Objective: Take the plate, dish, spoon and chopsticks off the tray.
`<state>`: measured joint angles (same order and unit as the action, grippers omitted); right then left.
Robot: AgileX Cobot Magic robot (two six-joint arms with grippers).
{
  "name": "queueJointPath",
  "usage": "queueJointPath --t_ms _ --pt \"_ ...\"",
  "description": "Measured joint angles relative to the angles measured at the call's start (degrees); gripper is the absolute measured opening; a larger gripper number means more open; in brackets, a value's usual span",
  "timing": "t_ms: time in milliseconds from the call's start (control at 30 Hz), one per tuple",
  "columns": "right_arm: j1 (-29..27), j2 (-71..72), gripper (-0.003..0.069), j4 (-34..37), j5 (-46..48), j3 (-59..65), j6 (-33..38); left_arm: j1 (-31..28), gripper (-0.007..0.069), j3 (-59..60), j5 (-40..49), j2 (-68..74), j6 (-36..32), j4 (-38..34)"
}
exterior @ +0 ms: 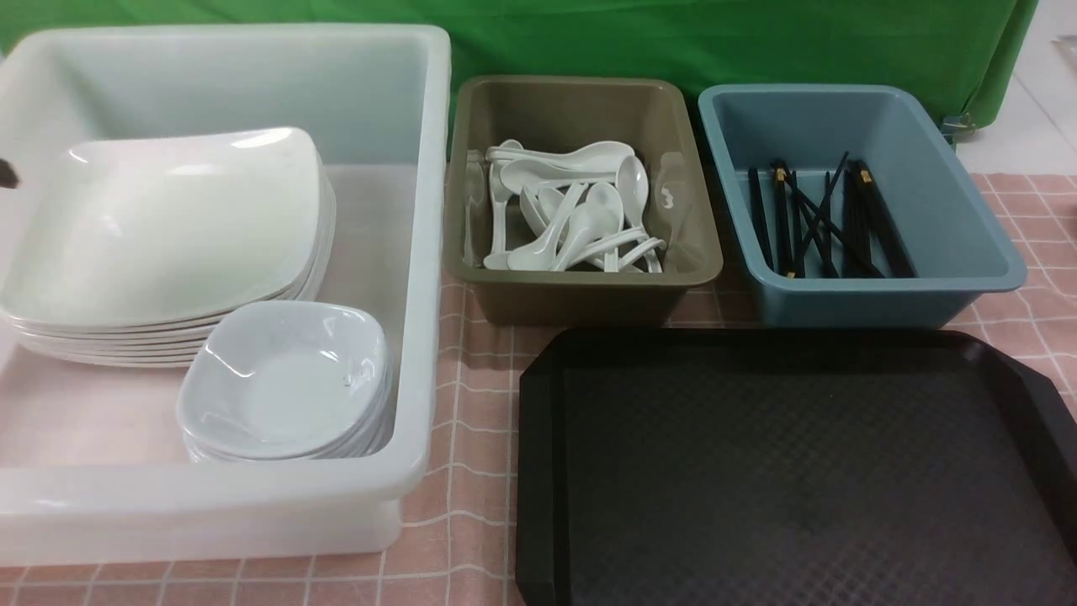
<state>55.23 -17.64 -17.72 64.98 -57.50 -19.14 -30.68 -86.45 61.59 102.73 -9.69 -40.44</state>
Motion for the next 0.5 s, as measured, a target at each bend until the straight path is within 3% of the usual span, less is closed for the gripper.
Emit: queueJointPath --t_ms 33,67,167,233,367,400,500 --pt "0.00 0.00 0.0125 0.08 0.00 -0.30 -0.11 0.73 0.0136 -0.19 0.41 0.00 -0.09 0.00" --pt "0.00 0.00 0.0125 0.07 0.00 -0.86 -1.33 3.75 0.0057 -0.94 1.58 -0.02 -1.38 0.06" --pt "0.00 0.00 0.0101 -0.26 -0.08 -0.21 -2.24 7.87 0.0011 -2.06 3.48 -0.02 -2.38 1.00" --pt "0.00 0.00 0.0038 -0.94 -1.16 3.32 -2.40 12.97 -0.0004 -3.67 5.26 -0.13 -2.76 3.58" --pt "0.00 0.15 0.0030 -1.90 -15.42 11.95 0.08 18.19 -0.0007 -5.65 7.14 -0.20 -3.12 7.86" --pt "0.00 0.09 0.0030 -1.97 -25.13 16.96 1.68 19.92 -0.0007 -6.13 7.67 -0.20 -3.19 9.37" --pt "0.00 0.03 0.0030 -1.92 -41.48 23.74 4.95 22.04 -0.0007 -6.34 8.00 -0.20 -3.23 10.86"
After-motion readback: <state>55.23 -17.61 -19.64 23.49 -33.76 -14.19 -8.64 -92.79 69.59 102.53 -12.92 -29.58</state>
